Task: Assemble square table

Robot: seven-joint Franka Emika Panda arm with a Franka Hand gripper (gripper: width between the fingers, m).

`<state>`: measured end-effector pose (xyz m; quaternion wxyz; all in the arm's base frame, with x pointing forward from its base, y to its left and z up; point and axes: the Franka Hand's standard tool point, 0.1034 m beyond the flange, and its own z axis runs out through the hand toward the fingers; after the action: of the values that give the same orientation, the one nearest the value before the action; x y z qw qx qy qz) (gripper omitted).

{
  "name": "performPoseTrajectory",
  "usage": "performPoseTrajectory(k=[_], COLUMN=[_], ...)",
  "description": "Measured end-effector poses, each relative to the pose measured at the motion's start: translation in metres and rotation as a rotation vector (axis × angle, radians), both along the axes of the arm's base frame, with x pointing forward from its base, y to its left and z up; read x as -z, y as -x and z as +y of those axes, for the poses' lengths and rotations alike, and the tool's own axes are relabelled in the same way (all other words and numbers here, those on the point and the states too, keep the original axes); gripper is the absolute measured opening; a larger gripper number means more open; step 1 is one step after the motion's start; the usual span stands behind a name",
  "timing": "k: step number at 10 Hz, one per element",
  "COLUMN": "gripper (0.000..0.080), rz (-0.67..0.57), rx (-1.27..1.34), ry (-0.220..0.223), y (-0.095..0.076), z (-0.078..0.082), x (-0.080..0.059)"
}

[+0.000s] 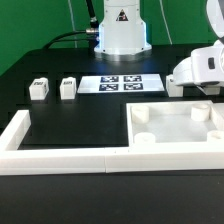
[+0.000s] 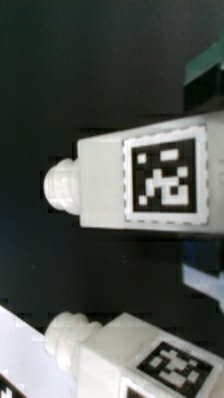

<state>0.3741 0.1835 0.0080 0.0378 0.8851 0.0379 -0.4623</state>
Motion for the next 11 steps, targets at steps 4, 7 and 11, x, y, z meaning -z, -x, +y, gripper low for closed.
performPoseTrajectory(k=[4, 7, 11], gripper=[0.0288, 0.0290, 0.0290], rz=[0.004, -0.047, -0.303], rx=[-0.008, -0.055, -0.041], ry=[-0.018, -0.048, -0.077], y=[-0.011, -0.055, -0.072], z=[-0.011, -0.039, -0.043], x=[-0.013, -0.083, -0.097])
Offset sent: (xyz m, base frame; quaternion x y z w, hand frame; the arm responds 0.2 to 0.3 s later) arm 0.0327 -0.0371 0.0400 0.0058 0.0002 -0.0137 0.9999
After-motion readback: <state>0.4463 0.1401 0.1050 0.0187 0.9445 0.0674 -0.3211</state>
